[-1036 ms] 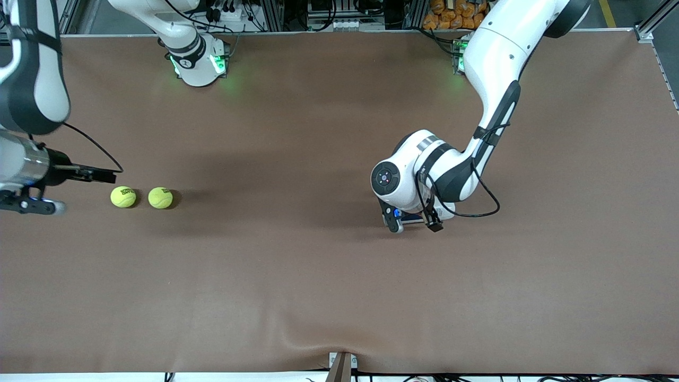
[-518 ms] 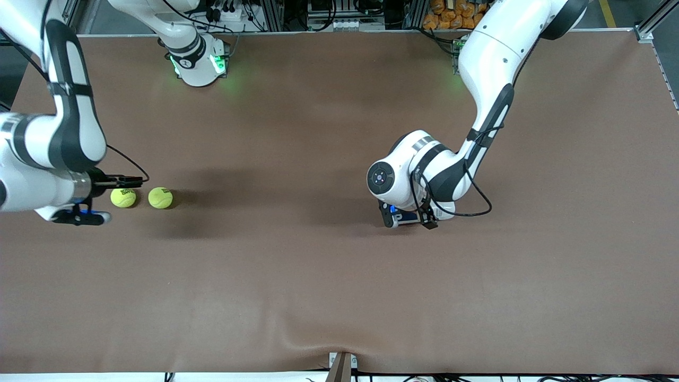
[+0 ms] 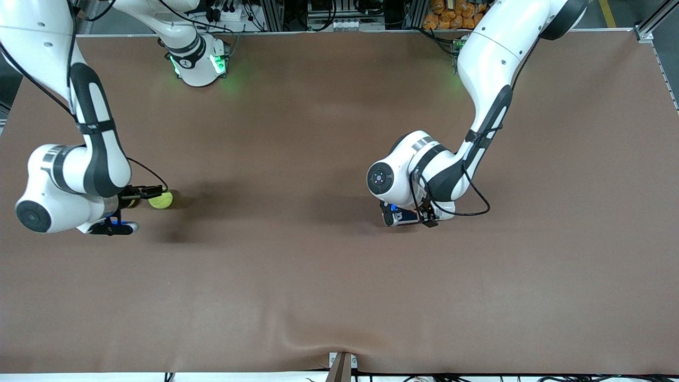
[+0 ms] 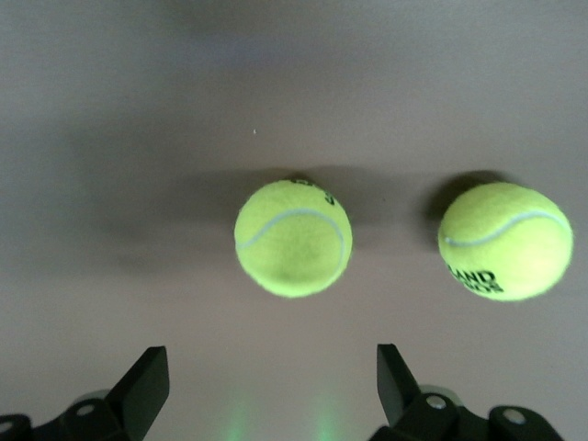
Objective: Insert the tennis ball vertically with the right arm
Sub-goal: 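Grasp the can with the left gripper while the right gripper reaches the balls, then grasp one tennis ball with the right gripper and lift it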
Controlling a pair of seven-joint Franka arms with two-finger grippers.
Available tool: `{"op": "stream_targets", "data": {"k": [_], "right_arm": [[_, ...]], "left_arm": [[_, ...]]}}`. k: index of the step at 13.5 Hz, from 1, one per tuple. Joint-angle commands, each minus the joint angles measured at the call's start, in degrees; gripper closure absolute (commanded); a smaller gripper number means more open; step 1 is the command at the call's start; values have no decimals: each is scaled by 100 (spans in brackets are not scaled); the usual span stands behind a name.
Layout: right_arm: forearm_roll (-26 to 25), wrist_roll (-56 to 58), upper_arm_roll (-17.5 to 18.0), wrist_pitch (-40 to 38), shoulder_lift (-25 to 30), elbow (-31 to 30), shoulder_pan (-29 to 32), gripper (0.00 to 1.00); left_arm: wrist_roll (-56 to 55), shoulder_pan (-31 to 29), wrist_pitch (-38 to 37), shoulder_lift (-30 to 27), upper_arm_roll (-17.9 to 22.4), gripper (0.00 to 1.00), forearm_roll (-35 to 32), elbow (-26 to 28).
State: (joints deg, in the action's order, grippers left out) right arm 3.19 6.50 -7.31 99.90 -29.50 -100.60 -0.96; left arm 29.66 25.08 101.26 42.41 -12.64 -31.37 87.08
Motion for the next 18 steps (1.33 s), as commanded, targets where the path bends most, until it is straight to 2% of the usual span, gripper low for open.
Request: {"op": "stream_targets", "data": {"k": [1, 7, 18], "right_arm": [[68, 123, 1, 82, -169, 50, 17, 0], [59, 141, 1, 521, -617, 50, 17, 0], [59, 141, 1, 601, -680, 50, 52, 0]], "left_arm": [[102, 32, -194, -14, 34, 0, -212, 54], [93, 23, -194, 83, 60, 0, -361, 46], [-127, 23, -116, 276, 60, 0, -493, -16]]}}
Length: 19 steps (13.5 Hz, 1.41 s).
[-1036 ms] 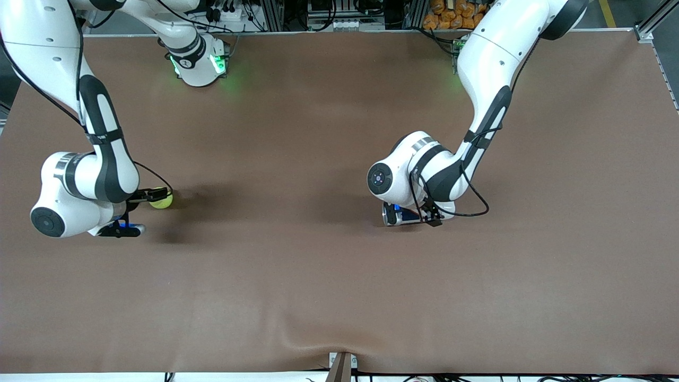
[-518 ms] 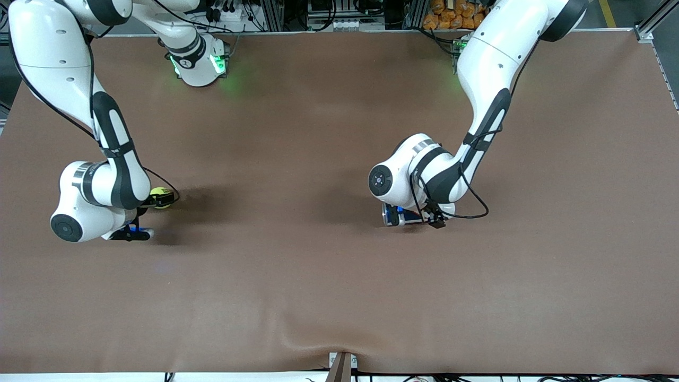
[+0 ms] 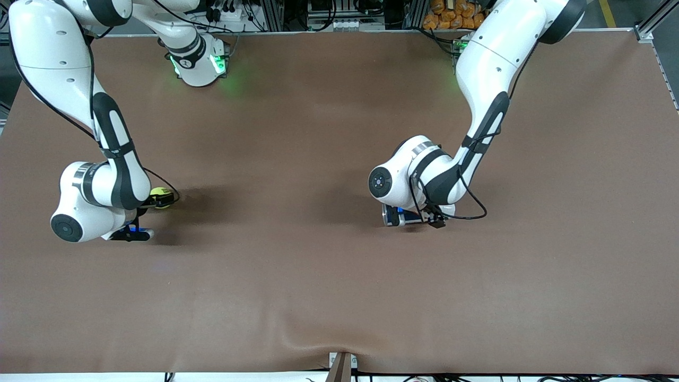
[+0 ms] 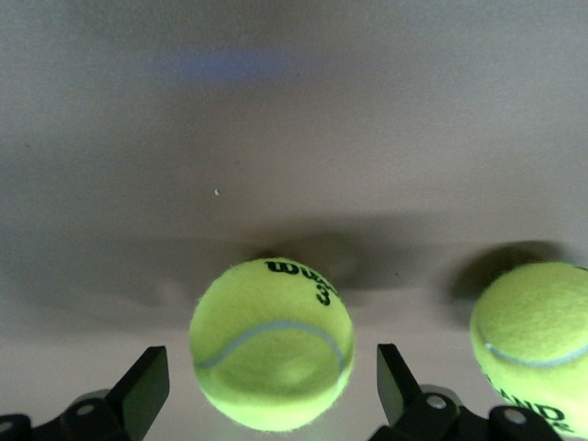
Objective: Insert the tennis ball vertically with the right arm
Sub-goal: 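Grasp one tennis ball with the right gripper and lift it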
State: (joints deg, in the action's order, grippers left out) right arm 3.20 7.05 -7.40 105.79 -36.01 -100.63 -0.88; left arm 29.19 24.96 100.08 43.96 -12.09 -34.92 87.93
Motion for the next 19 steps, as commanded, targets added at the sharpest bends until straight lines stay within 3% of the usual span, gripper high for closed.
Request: {"op": "stream_targets", "data": {"k": [1, 11, 14, 15, 16, 19], "right_arm": [[58, 86, 10, 29, -38, 52, 44, 0], [58, 86, 10, 275, -187, 43, 18, 0], [58, 86, 10, 232, -187, 43, 44, 60], [50, 86, 1, 223, -170, 43, -52, 74], [32, 77, 1, 214, -152, 52, -148, 82], [14, 77, 1, -302, 32, 288, -114, 84]], "left_arm": [[-89, 43, 12, 147, 4, 0, -129, -109], [-344, 44, 249, 279, 4, 0, -340, -100], [-344, 44, 258, 314, 4, 0, -340, -100], [-344, 44, 266, 314, 4, 0, -340, -100], [-335, 44, 258, 314, 4, 0, -340, -92], [-344, 35, 258, 314, 4, 0, -340, -83]]}}
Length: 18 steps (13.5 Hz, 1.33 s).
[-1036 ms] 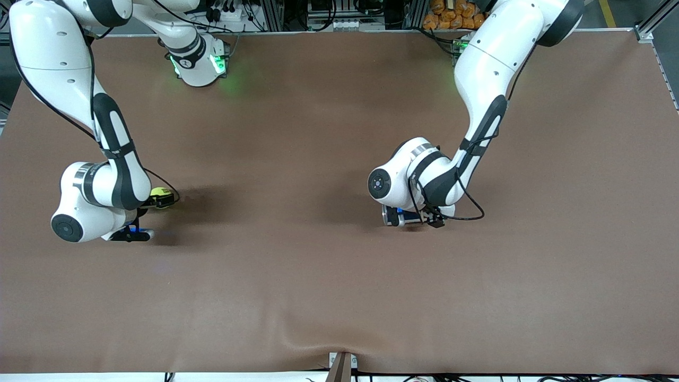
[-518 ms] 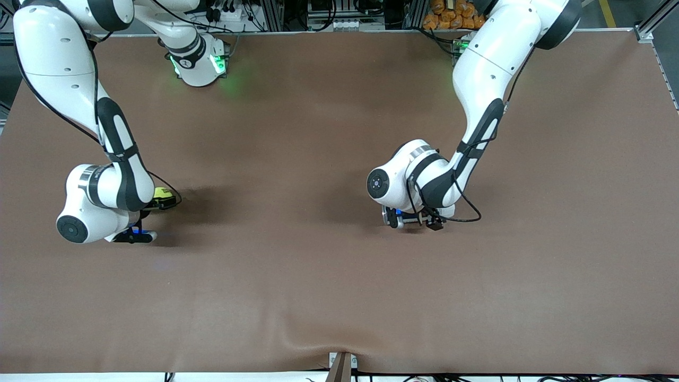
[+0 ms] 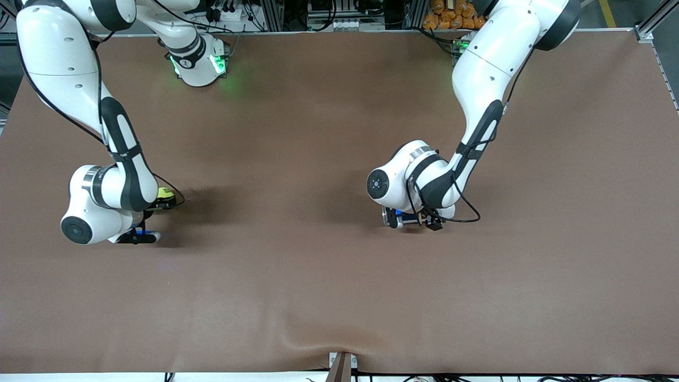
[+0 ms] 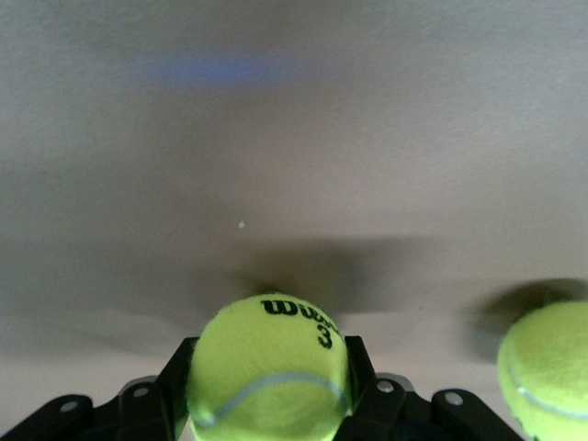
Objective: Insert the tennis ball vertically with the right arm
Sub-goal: 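Grasp one tennis ball with the right gripper and lift it, then stand the can upright with the left gripper, open end up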
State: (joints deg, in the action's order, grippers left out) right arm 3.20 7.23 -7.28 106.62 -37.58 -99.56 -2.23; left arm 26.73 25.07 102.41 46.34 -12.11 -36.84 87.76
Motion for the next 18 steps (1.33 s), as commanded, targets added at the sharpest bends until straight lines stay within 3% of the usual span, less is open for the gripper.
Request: {"op": "stream_targets", "data": {"k": [1, 4, 7, 13, 18], "right_arm": [[6, 59, -19, -614, 251, 331, 20, 84], [-12, -46, -36, -1160, 566, 718, 12, 94], [-21, -64, -37, -1529, 857, 1034, 38, 100], [-29, -178, -63, -2514, 1172, 2405, 117, 100], [-30, -757, -45, -2515, 1744, 2459, 91, 100]], "left_arm": [[-97, 33, 33, 77, 7, 0, -148, -75], [-89, 33, 24, 68, -1, 0, -148, -75], [-89, 33, 25, 68, -1, 7, -148, -84], [-89, 33, 25, 68, -1, 14, -148, -84], [-89, 33, 33, 59, -1, 14, -139, -93]]}}
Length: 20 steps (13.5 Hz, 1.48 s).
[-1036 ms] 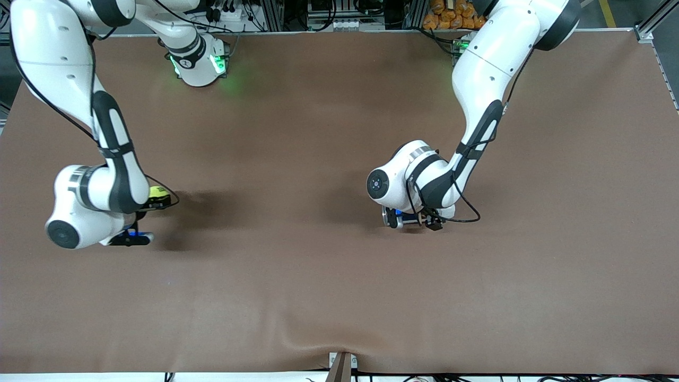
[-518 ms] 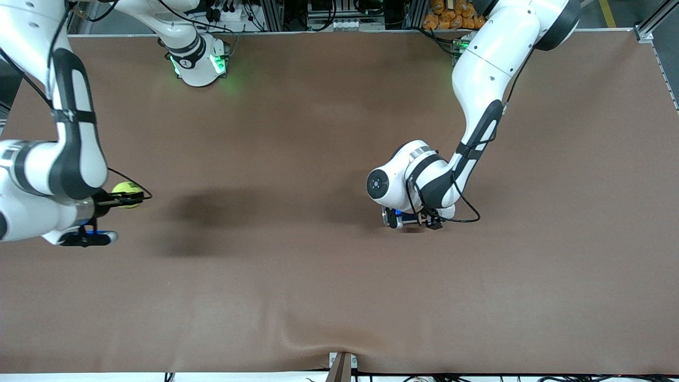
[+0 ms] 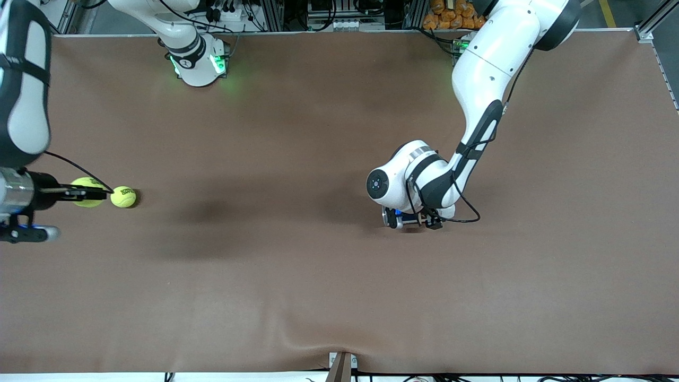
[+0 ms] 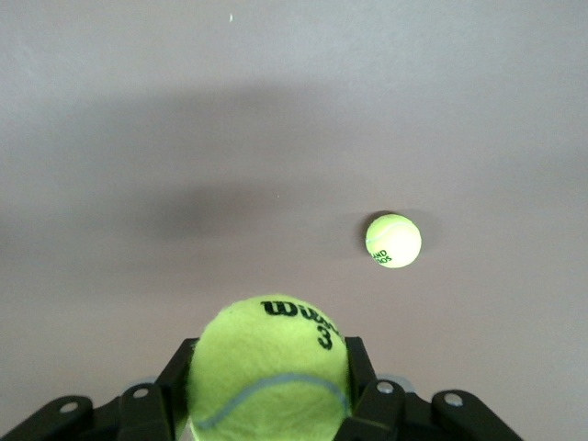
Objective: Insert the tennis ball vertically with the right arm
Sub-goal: 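Stand the can upright with the left gripper, open end up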
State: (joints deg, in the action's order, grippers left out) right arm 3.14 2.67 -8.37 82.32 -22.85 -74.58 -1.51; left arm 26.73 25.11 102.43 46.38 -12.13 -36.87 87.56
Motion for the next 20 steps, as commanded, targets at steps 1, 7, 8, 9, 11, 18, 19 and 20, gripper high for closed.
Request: {"op": "stream_targets", "data": {"k": [1, 7, 8, 9, 11, 18, 19, 20], "right_arm": [[-33, -476, 64, -102, 385, -39, -16, 100], [-68, -680, 90, -23, 562, -48, 10, 100], [-33, -671, 90, -15, 553, -48, 45, 100], [-50, -671, 90, 3, 544, -48, 28, 100], [-59, -689, 90, 47, 544, -48, -7, 100], [-51, -680, 90, 56, 535, -57, 28, 100], [-59, -680, 90, 56, 535, -57, 10, 100], [-68, -680, 90, 56, 535, -57, -7, 100]], "left_arm": [[-89, 29, 31, 56, 0, 15, -137, -73], [-97, 29, 23, 64, 0, 18, -119, -90], [-97, 38, 31, 64, 0, 18, -119, -90], [-97, 38, 31, 64, 0, 20, -128, -90], [-98, 29, 31, 64, 0, 21, -128, -90], [-80, 38, 31, -6, -88, 21, 4, -370], [-97, 46, 49, -6, -219, 21, 117, -424], [-106, 38, 127, -6, -290, 21, 170, -485]]}}
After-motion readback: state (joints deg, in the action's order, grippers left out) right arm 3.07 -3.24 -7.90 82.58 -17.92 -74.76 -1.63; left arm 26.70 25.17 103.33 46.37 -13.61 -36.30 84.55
